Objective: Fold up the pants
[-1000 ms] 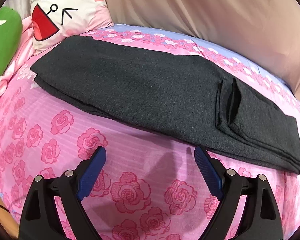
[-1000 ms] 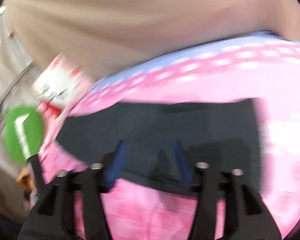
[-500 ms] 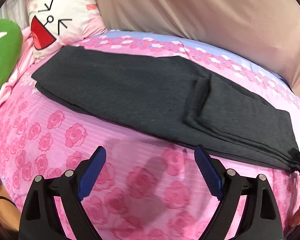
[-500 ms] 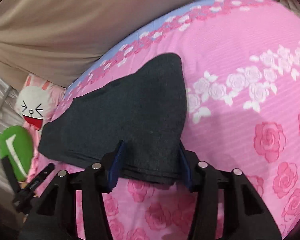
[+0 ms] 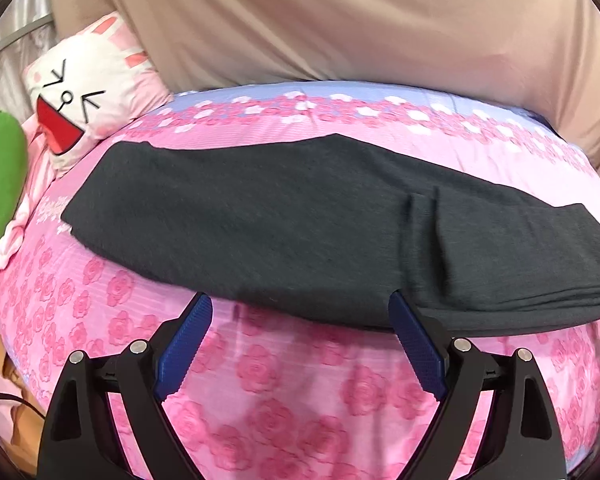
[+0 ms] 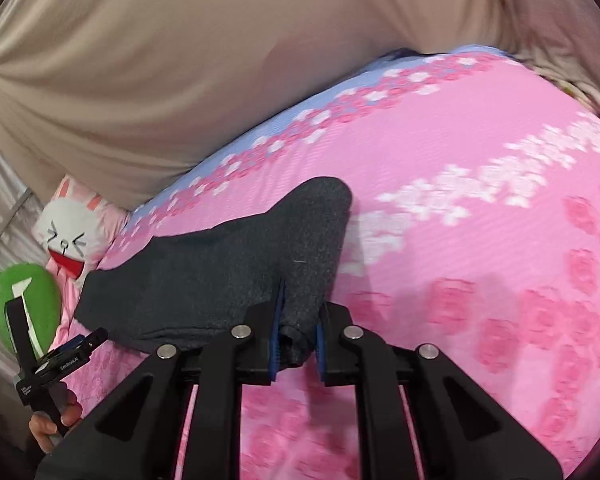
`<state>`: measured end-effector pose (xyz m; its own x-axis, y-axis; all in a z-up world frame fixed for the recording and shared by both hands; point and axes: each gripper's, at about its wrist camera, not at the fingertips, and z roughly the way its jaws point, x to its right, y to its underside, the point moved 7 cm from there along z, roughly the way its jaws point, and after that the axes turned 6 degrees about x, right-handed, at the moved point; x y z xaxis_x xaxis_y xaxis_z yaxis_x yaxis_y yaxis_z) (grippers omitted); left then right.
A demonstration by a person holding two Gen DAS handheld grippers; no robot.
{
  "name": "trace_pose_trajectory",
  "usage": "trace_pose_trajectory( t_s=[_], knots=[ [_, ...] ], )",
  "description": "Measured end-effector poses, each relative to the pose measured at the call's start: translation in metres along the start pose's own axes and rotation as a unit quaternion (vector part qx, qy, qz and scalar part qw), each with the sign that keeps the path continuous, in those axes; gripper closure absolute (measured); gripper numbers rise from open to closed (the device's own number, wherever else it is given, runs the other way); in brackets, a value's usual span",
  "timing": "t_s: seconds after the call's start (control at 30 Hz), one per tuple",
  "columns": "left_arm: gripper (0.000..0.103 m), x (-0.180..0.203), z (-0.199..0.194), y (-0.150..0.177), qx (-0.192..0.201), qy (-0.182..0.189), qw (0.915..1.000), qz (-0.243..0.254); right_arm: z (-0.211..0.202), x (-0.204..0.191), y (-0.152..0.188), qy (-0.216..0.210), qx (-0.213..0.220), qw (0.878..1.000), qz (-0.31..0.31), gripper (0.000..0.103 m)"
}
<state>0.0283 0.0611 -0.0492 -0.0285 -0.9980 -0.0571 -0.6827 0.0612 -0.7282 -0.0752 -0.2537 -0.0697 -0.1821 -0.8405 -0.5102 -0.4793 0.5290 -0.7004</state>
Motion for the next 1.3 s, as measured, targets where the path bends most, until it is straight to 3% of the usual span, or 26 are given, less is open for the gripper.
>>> trace_pose_trajectory(
  t_s=[0.2, 0.23, 0.3, 0.33, 0.4, 0.5, 0.57, 0.67, 0.87, 0.97, 1.03, 1.17, 1.23, 1.3],
  knots=[
    [0.016, 0.031, 0.002, 0.003, -0.002, 0.012, 0.9994, 0.033, -0.029, 0.061, 0.007, 0.06, 0.003, 0.998, 0.025, 0.089],
    [0.016, 0.035, 0.002, 0.004, -0.004, 0.014, 0.9993, 0.035, -0.025, 0.062, 0.012, 0.062, -0.012, 0.998, 0.018, 0.087],
    [0.016, 0.039, 0.005, 0.006, -0.007, 0.018, 0.9991, 0.038, -0.023, 0.06, 0.018, 0.107, -0.023, 0.994, -0.02, 0.082],
    [0.016, 0.04, 0.006, 0.006, -0.009, 0.017, 0.9991, 0.039, -0.029, 0.052, 0.016, 0.142, -0.006, 0.989, -0.045, 0.082],
    [0.016, 0.04, 0.008, 0.007, -0.012, 0.017, 0.999, 0.039, -0.04, 0.033, 0.008, 0.159, 0.028, 0.984, -0.076, 0.08],
    [0.016, 0.037, 0.013, 0.01, -0.02, 0.018, 0.9989, 0.037, -0.046, -0.027, 0.005, 0.087, 0.037, 0.99, -0.106, 0.07],
    [0.016, 0.033, 0.016, 0.012, -0.024, 0.016, 0.999, 0.035, -0.03, -0.069, 0.02, 0.017, 0.0, 0.992, -0.122, 0.067],
    [0.016, 0.021, 0.016, 0.014, -0.025, 0.019, 0.9992, 0.025, 0.002, -0.121, 0.053, -0.061, -0.061, 0.987, -0.135, 0.068],
    [0.016, -0.015, 0.015, 0.012, -0.021, 0.017, 0.9996, -0.003, 0.059, -0.16, 0.085, -0.055, -0.116, 0.975, -0.182, 0.07],
    [0.016, -0.03, 0.016, 0.011, -0.02, 0.015, 0.9996, -0.017, 0.076, -0.154, 0.091, -0.03, -0.127, 0.974, -0.184, 0.097],
    [0.016, -0.038, 0.017, 0.011, -0.018, 0.012, 0.9995, -0.022, 0.077, -0.155, 0.084, -0.03, -0.119, 0.978, -0.168, 0.097],
    [0.016, -0.053, 0.017, 0.009, -0.016, 0.01, 0.9991, -0.038, 0.052, -0.193, 0.054, -0.081, -0.069, 0.981, -0.16, 0.097],
    [0.016, -0.058, 0.018, 0.008, -0.016, 0.011, 0.9987, -0.048, 0.05, -0.206, 0.051, -0.103, -0.073, 0.979, -0.16, 0.097],
    [0.016, -0.06, 0.019, 0.008, -0.018, 0.012, 0.9983, -0.053, 0.066, -0.206, 0.065, -0.082, -0.094, 0.975, -0.183, 0.094]
  ],
)
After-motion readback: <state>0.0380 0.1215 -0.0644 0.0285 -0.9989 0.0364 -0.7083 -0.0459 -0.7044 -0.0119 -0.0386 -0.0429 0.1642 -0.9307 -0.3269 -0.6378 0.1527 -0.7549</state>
